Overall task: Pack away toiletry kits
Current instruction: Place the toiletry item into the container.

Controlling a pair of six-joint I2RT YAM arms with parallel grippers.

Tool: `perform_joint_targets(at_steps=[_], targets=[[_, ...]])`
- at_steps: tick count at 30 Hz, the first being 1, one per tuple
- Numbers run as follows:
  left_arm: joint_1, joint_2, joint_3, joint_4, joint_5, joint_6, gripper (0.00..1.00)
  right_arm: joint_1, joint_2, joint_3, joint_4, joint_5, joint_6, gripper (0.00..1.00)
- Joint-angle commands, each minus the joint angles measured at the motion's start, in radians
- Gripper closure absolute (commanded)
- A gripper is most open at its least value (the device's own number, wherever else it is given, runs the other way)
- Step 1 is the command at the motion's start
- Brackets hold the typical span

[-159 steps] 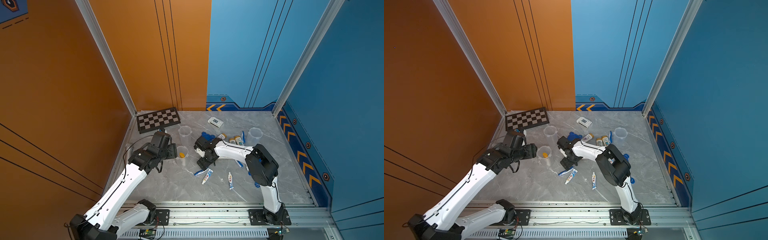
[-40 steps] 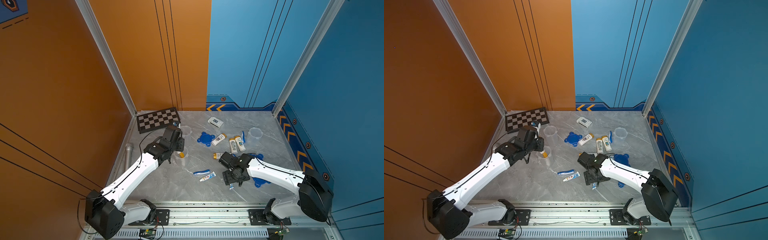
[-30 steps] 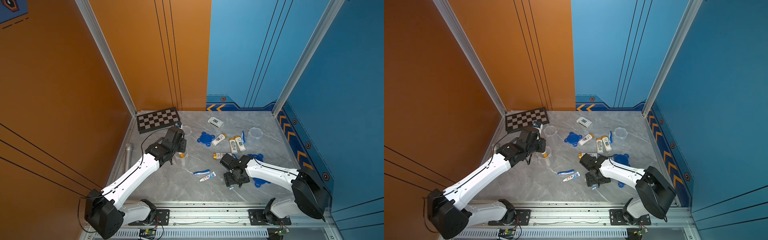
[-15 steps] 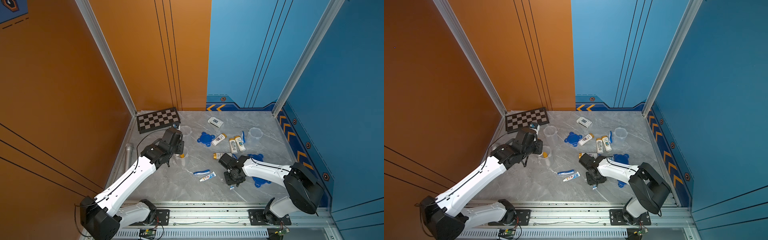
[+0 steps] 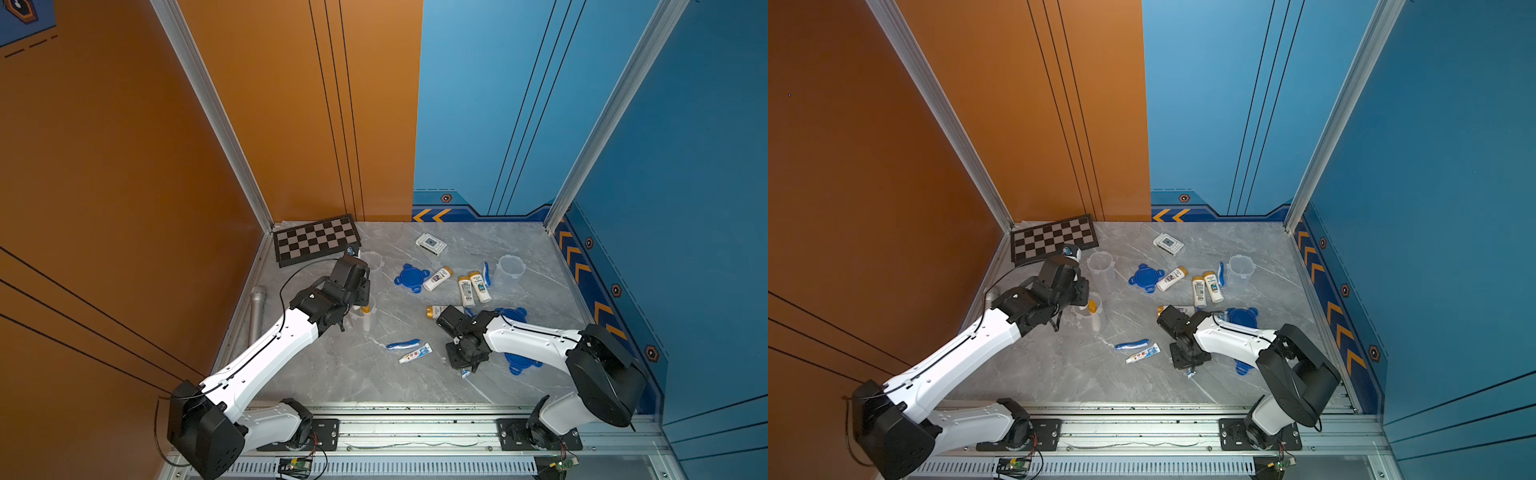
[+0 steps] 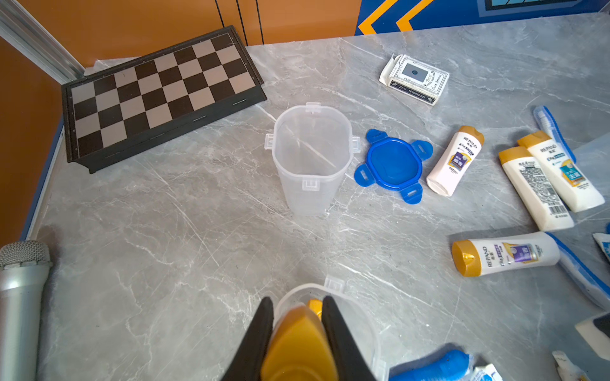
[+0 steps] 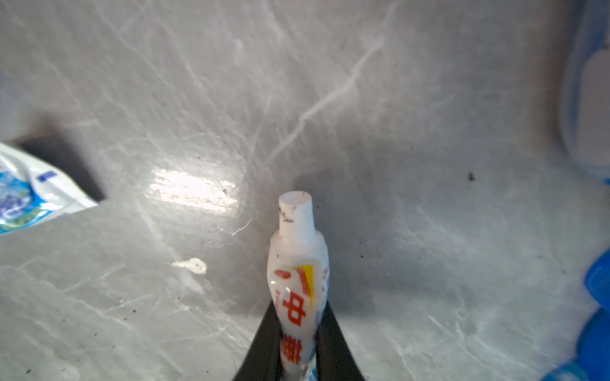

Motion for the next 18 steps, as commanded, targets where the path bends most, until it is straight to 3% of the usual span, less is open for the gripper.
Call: perform_joint_targets(at_steps=[1, 9, 18], targets=[[-0.003, 0.025, -0.030, -0.032, 0.001, -0.016, 1.00, 0.001, -0.065, -0.009, 0.023, 0.040, -0.035, 0.83], [-0.008, -0.034, -0.044, -0.047, 0.003, -0.013, 1.00, 0.038, -0.178, -0.008, 0.074, 0.074, -0.080, 0.84], [-0.021, -0.037, -0.027, -0.075, -0.029, -0.026, 1.00, 0.111, -0.263, -0.006, 0.210, 0.012, -0.146, 0.83]])
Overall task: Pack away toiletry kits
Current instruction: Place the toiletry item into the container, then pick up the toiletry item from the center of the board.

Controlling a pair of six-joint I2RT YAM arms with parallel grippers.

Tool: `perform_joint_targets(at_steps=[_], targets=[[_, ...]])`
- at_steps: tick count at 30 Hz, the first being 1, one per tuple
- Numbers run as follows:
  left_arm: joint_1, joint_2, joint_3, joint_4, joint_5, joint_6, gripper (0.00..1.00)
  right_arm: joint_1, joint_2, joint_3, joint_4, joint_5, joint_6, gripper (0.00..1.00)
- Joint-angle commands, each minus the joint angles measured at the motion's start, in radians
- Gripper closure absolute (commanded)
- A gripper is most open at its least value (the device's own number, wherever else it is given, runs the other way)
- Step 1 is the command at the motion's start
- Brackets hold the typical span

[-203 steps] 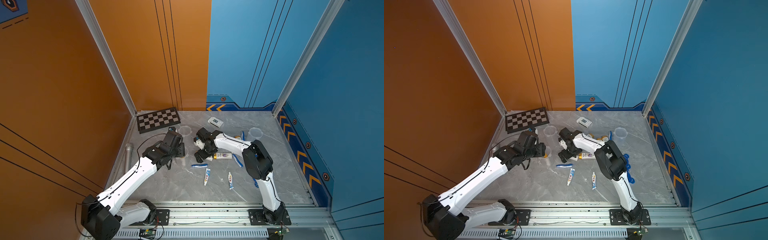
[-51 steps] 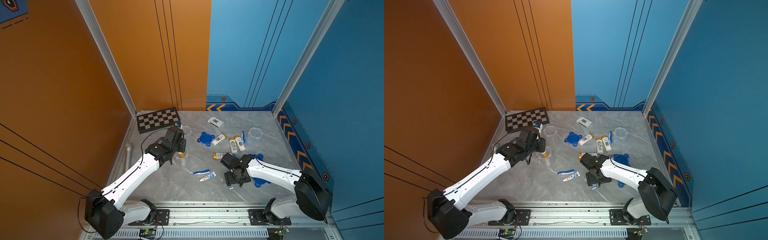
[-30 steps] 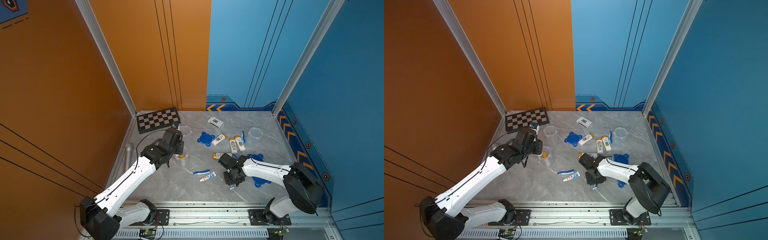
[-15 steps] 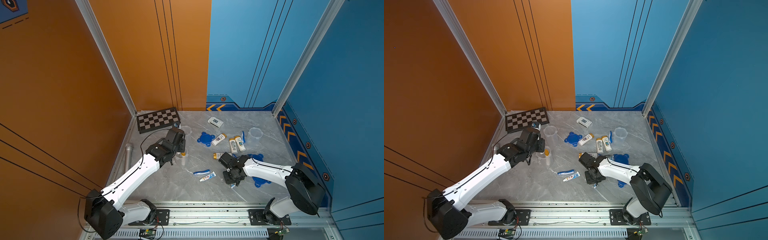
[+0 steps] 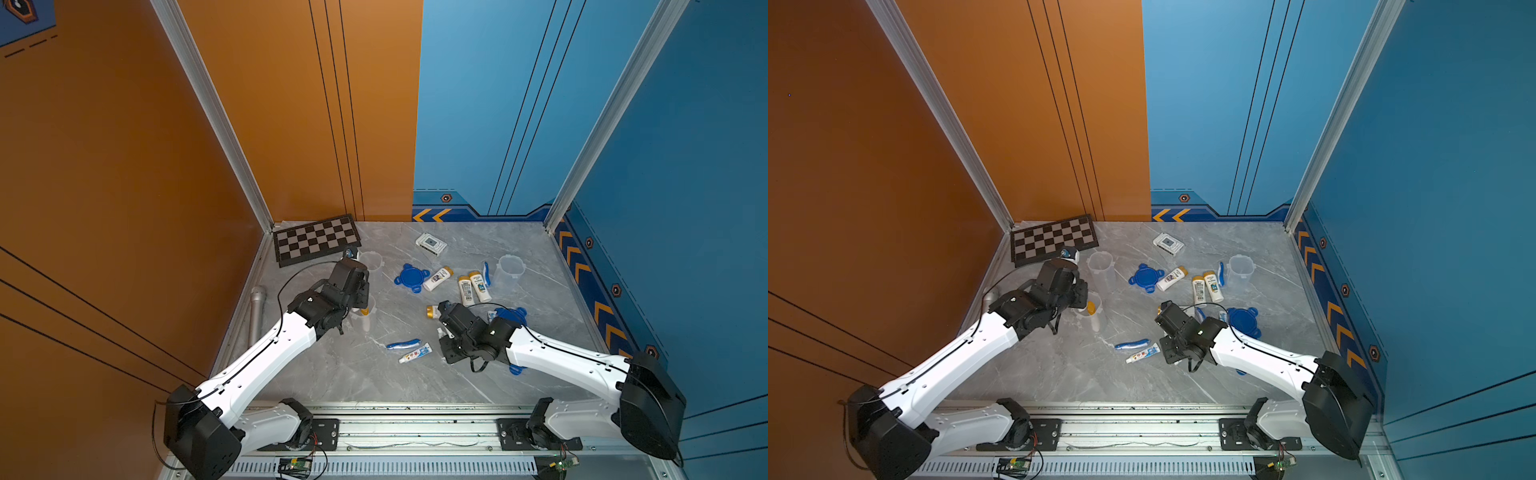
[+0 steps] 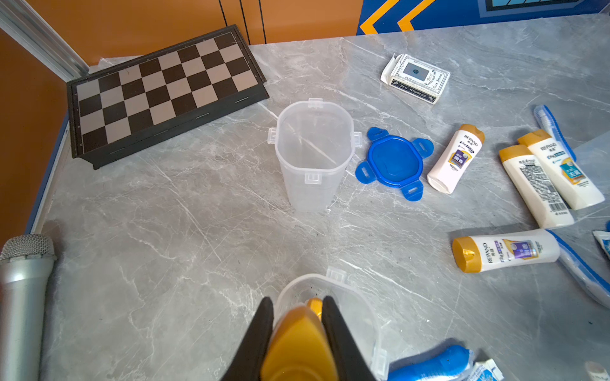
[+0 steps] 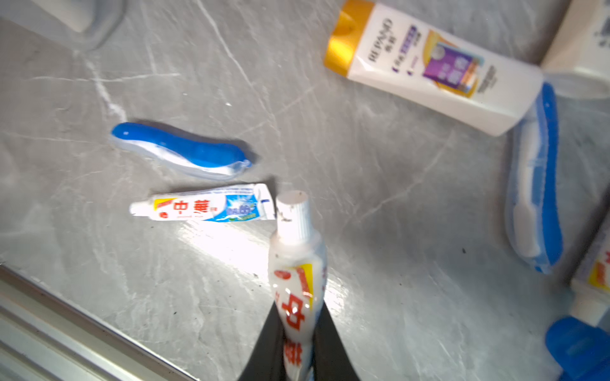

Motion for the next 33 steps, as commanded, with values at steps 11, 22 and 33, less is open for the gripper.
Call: perform_joint_targets(at_steps=[11, 22, 33], targets=[[-0.010, 0.030, -0.010, -0.054, -0.038, -0.056, 1.00, 0.034, -0.098, 0.017, 0.121, -0.047, -0.060, 0.83], [-0.045, 0.047, -0.010, -0.052, -0.095, -0.056, 1.00, 0.046, -0.063, 0.096, 0.138, -0.075, -0.086, 0.81], [-0.069, 0.033, -0.064, -0.055, -0.140, -0.074, 1.00, 0.066, -0.042, 0.163, 0.152, -0.109, -0.114, 0.80]])
